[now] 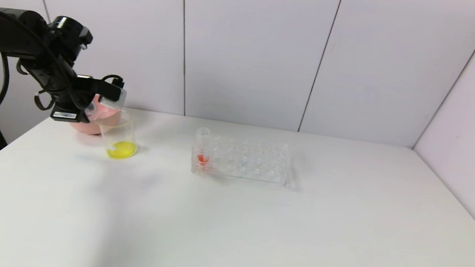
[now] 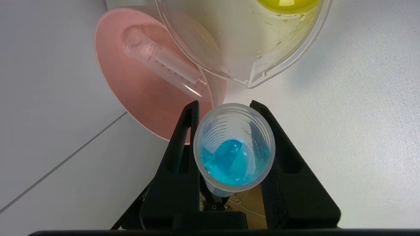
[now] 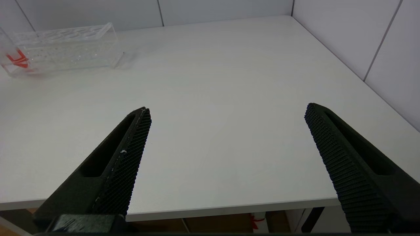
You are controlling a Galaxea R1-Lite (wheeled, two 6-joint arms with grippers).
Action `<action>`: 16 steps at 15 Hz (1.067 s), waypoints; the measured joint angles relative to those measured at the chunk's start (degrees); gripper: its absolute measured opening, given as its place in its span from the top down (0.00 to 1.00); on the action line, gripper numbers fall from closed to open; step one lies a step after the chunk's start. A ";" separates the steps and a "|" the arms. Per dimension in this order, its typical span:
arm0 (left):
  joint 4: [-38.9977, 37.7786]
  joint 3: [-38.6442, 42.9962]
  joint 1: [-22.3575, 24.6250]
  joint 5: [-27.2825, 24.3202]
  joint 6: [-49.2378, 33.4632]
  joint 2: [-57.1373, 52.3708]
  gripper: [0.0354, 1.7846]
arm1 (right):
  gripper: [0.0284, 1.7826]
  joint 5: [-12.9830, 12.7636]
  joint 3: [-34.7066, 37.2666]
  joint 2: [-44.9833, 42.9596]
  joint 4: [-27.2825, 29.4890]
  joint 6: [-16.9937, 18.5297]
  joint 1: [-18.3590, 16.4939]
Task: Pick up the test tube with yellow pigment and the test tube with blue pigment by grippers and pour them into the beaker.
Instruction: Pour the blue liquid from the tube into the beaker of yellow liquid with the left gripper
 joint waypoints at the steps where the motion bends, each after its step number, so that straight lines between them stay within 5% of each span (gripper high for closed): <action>1: 0.02 0.00 -0.09 0.30 -0.09 0.00 0.72 | 0.04 0.00 0.00 0.00 0.00 0.00 0.00; 16: -1.08 0.00 -2.05 6.25 -0.91 1.13 0.72 | 0.04 0.00 0.00 0.00 0.00 0.02 0.00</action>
